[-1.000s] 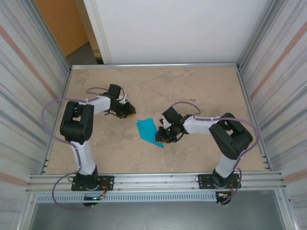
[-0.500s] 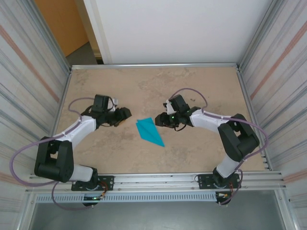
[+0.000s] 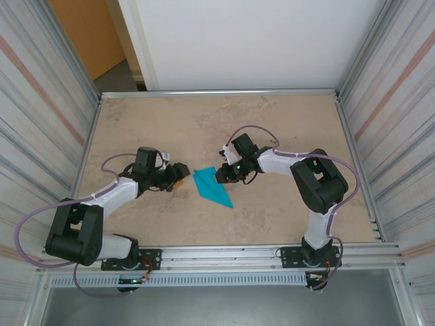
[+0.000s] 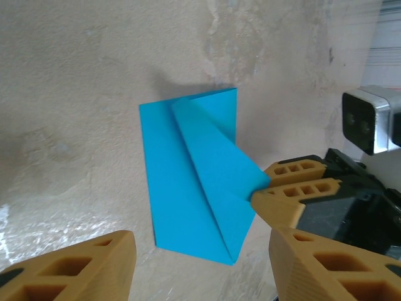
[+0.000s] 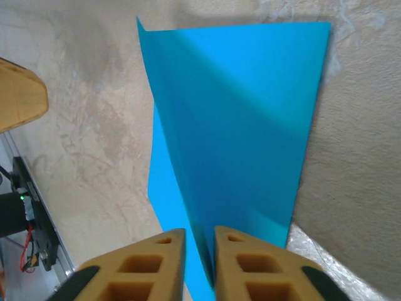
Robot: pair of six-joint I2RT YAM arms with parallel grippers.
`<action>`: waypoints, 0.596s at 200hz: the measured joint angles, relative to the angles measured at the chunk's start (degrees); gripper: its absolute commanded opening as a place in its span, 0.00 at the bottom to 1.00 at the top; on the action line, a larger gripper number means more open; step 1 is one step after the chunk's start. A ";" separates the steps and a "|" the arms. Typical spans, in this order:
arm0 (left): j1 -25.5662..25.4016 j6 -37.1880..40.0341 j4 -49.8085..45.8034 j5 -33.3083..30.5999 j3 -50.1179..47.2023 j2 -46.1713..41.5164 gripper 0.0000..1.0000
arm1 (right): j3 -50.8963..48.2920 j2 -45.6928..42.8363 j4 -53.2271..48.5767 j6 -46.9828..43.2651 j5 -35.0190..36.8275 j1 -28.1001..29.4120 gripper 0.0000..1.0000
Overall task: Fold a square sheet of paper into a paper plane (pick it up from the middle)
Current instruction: Pick up the paper from the center of the table.
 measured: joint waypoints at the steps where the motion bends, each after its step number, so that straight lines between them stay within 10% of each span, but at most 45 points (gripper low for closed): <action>1: 0.00 -0.02 0.09 0.07 0.00 0.00 0.59 | 0.00 0.00 0.00 0.09 0.00 0.00 0.07; 119: -5.75 -3.82 16.74 9.40 0.68 -4.44 0.72 | -3.69 -17.75 15.34 16.28 -7.87 -4.94 0.05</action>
